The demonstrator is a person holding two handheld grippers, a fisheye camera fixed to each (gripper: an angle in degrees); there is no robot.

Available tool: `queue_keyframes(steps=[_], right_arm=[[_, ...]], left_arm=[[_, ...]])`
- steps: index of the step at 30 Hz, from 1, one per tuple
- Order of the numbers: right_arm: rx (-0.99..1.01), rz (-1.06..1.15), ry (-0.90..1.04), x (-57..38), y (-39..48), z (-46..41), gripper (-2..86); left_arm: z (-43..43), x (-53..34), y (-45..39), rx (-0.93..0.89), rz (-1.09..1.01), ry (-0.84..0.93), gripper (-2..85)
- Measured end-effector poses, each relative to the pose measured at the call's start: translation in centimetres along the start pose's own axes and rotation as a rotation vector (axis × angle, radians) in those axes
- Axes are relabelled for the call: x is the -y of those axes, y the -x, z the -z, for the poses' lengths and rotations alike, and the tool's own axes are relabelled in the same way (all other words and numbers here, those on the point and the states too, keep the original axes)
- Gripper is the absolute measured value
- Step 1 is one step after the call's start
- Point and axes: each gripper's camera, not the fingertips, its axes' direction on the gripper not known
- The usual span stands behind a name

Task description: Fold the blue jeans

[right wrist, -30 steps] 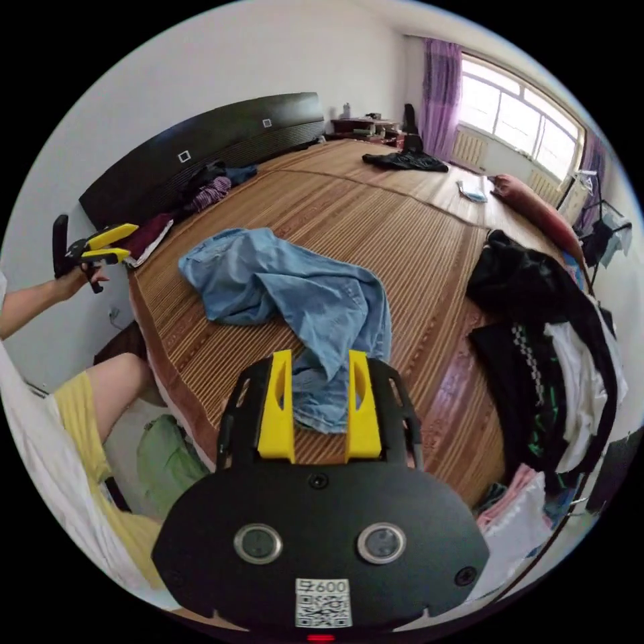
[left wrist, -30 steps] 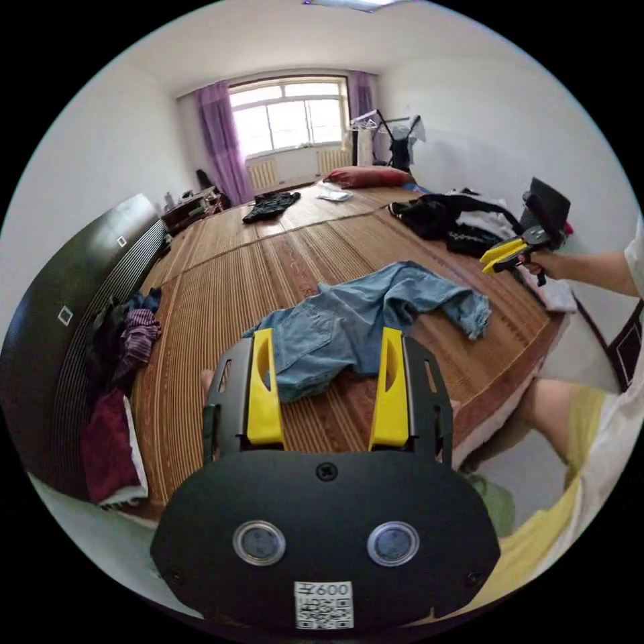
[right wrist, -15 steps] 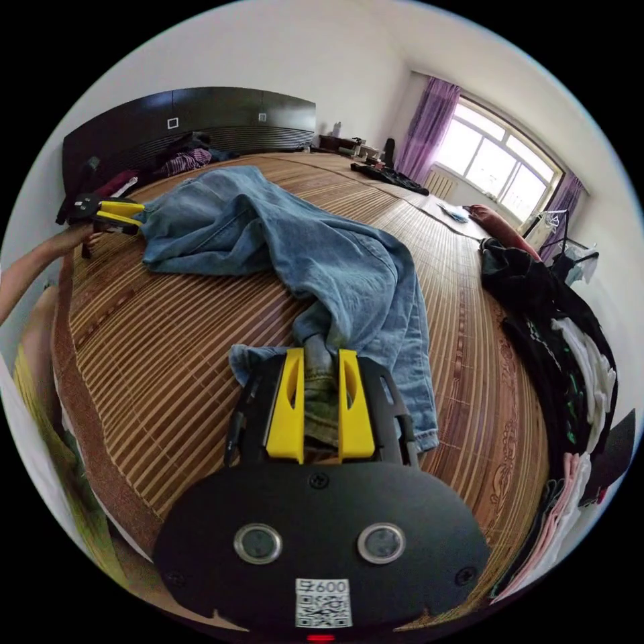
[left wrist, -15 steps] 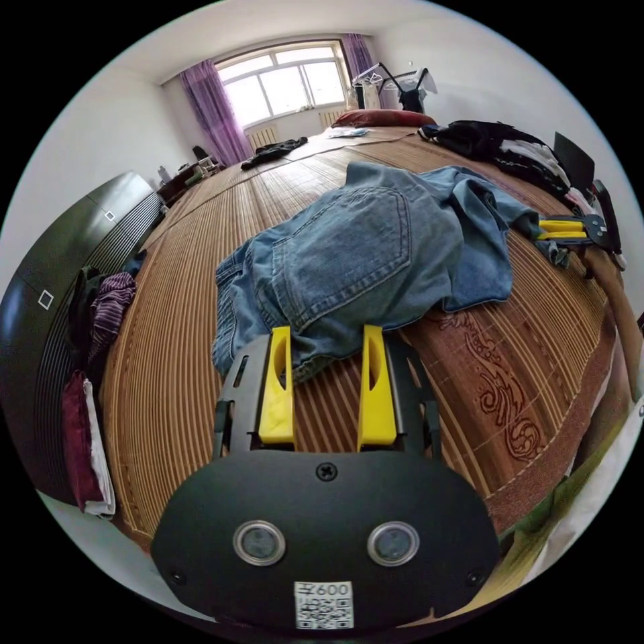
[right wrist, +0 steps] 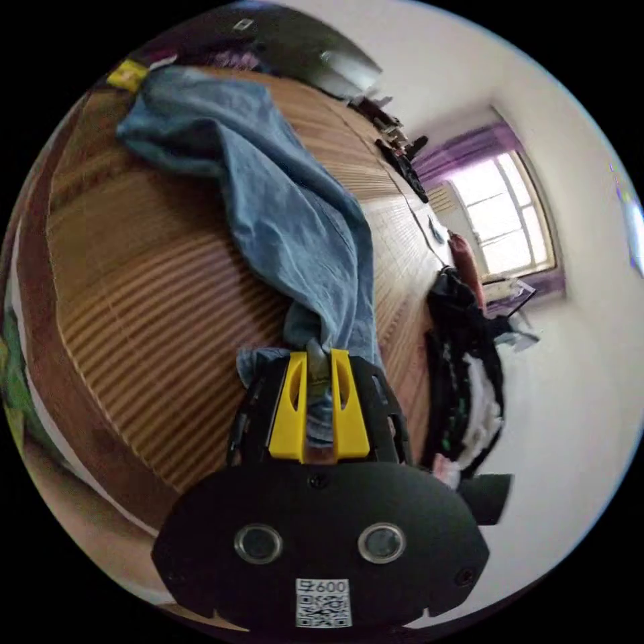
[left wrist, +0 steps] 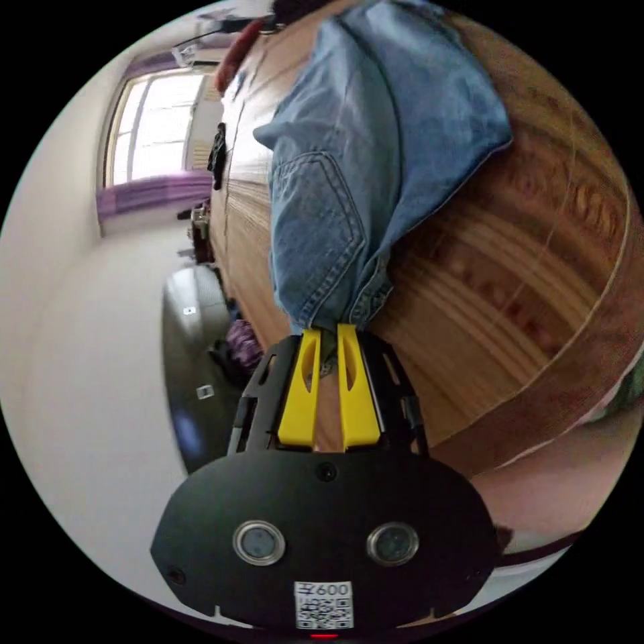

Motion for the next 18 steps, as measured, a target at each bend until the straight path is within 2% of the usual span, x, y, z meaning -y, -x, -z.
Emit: queue_keyframes(steps=[2, 4, 7, 9, 12, 14, 16, 18], right_arm=[[-0.048, -0.017, -0.077, -2.6, -0.9, 3.2, 0.7], [-0.27, -0.15, -0.148, -4.8, -3.8, 7.5, 0.3], [-0.58, -0.363, -0.344, -8.8, -6.1, 12.4, 0.4], [-0.624, -0.483, -0.461, -11.5, -6.3, 14.5, 0.6], [-0.483, -0.5, -0.441, -14.8, -5.3, 14.1, 1.1], [-0.316, -0.419, -0.324, -16.4, -4.0, 12.0, 1.4], [-0.041, -0.284, -0.156, -18.4, -1.7, 8.6, 1.8], [0.086, -0.227, -0.065, -19.9, 0.0, 7.0, 1.9]], left_arm=[[1.2, -3.3, 5.1, -0.014, 0.188, -0.083, 3.7], [4.9, -7.4, 11.3, 0.012, 0.466, -0.209, 3.2], [9.2, -12.3, 13.6, 0.208, 0.737, -0.323, 2.6], [10.8, -15.7, 13.2, 0.237, 0.906, -0.416, 2.3], [11.3, -19.4, 10.4, 0.075, 0.878, -0.475, 2.1], [11.1, -20.3, 7.3, -0.026, 0.757, -0.439, 2.4], [12.2, -21.5, 2.8, -0.158, 0.566, -0.467, 2.2], [13.3, -21.8, 0.3, -0.18, 0.506, -0.425, 1.9]])
